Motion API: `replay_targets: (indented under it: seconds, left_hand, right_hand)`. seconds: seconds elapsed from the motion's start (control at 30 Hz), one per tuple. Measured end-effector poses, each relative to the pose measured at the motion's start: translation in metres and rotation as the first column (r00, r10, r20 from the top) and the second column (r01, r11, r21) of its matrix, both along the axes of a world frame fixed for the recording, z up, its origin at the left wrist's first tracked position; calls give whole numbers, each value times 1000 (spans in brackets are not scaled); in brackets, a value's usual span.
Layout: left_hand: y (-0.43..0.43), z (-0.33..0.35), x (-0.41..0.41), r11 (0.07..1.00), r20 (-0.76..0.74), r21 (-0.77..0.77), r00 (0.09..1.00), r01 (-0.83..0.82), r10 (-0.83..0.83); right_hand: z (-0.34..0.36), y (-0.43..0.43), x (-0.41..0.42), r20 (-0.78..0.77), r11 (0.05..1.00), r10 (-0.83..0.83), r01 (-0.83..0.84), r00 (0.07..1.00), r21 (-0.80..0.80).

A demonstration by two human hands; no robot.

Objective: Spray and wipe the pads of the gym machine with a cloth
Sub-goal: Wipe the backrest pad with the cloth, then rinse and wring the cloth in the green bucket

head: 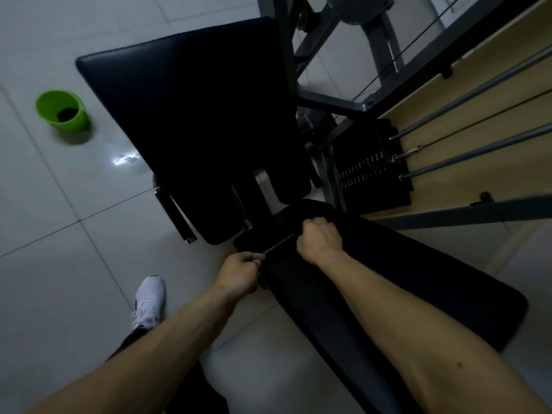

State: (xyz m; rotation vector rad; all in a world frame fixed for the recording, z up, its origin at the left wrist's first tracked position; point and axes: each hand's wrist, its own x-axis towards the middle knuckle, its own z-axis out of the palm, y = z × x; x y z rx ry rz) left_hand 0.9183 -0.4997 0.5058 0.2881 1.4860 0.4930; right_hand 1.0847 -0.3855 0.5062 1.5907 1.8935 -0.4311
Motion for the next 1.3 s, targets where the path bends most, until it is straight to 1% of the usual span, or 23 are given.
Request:
replay_targets:
  seconds: [0.1, 0.17, 0.2, 0.23, 0.27, 0.33, 0.37, 0.4, 0.43, 0.5, 0.53, 0.7, 0.77, 0.83, 0.87, 0.93, 0.97, 1.0, 1.07, 1.1, 1.17, 1.23, 1.3]
  left_hand:
    - [-6, 11, -21, 998, -33, -15, 998, -58, 57]
    - [-7, 26, -36, 995, -51, -17, 994, -98, 97]
    - [-7, 38, -45, 994, -54, -11, 993, -108, 107]
    - [-4, 52, -56, 994, -65, 20, 992, -109, 110]
    - [-1, 65, -67, 992, -84, 71, 991, -102, 108]
    - [7, 91, -90, 974, -149, 209, 981, -90, 123]
    - [12, 105, -104, 956, -176, 279, 974, -87, 140]
    - [17, 120, -120, 938, -202, 338, 967, -79, 154]
    - [23, 131, -133, 924, -222, 377, 963, -61, 154]
    - [35, 152, -165, 905, -245, 424, 959, -29, 145]
    - [40, 159, -183, 895, -242, 446, 959, -24, 146]
    - [53, 159, -270, 866, -245, 495, 967, 62, 72]
    - [56, 149, -307, 853, -255, 508, 967, 117, 20]
    - [59, 142, -357, 811, -293, 530, 951, 247, -98]
    - [63, 138, -384, 771, -351, 533, 920, 349, -174]
    - [72, 130, -439, 670, -511, 506, 814, 544, -275]
    - [77, 124, -466, 644, -576, 482, 768, 595, -278]
    - [83, 118, -493, 645, -619, 460, 741, 610, -260]
    - [92, 106, -538, 701, -652, 438, 736, 562, -183]
    - [95, 96, -560, 747, -641, 434, 755, 503, -137]
    - [100, 73, -598, 818, -604, 433, 795, 379, -48]
    - [106, 40, -626, 842, -592, 423, 805, 336, -23]
    - [111, -7, -647, 854, -569, 406, 822, 325, -42]
  right_hand:
    - [15, -41, -36, -139, 978, -36, 6, 990, -209]
    - [22, -54, -57, -259, 930, -239, 143, 936, -340]
    - [29, -57, -69, -340, 883, -409, 273, 847, -382]
    - [38, -58, -82, -427, 804, -582, 412, 692, -429]
    - [49, -58, -94, -503, 702, -711, 527, 491, -479]
    - [72, -57, -118, -562, 494, -820, 632, 110, -597]
    - [82, -56, -128, -563, 416, -826, 628, -43, -658]
    - [96, -54, -142, -550, 358, -818, 602, -166, -714]
    - [109, -51, -153, -530, 319, -807, 562, -260, -763]
    - [131, -45, -179, -474, 266, -788, 478, -393, -837]
    - [143, -42, -193, -450, 250, -788, 449, -421, -858]
    - [160, -31, -280, -441, 233, -816, 485, -375, -843]
    - [156, -25, -321, -443, 215, -812, 511, -380, -832]
    - [151, -17, -374, -420, 182, -806, 501, -416, -846]
    - [146, -13, -404, -401, 156, -805, 496, -438, -854]
    - [134, -1, -463, -361, 117, -812, 477, -459, -871]
    - [127, 5, -494, -341, 104, -817, 464, -464, -880]
    - [117, 12, -526, -327, 100, -829, 455, -454, -885]
    - [98, 25, -581, -316, 111, -856, 452, -409, -885]
    - [86, 31, -605, -328, 131, -869, 469, -370, -873]
    - [62, 42, -644, -328, 188, -912, 462, -245, -867]
    - [35, 54, -672, -324, 240, -936, 428, -136, -871]
    - [-8, 63, -693, -360, 302, -931, 412, -69, -860]
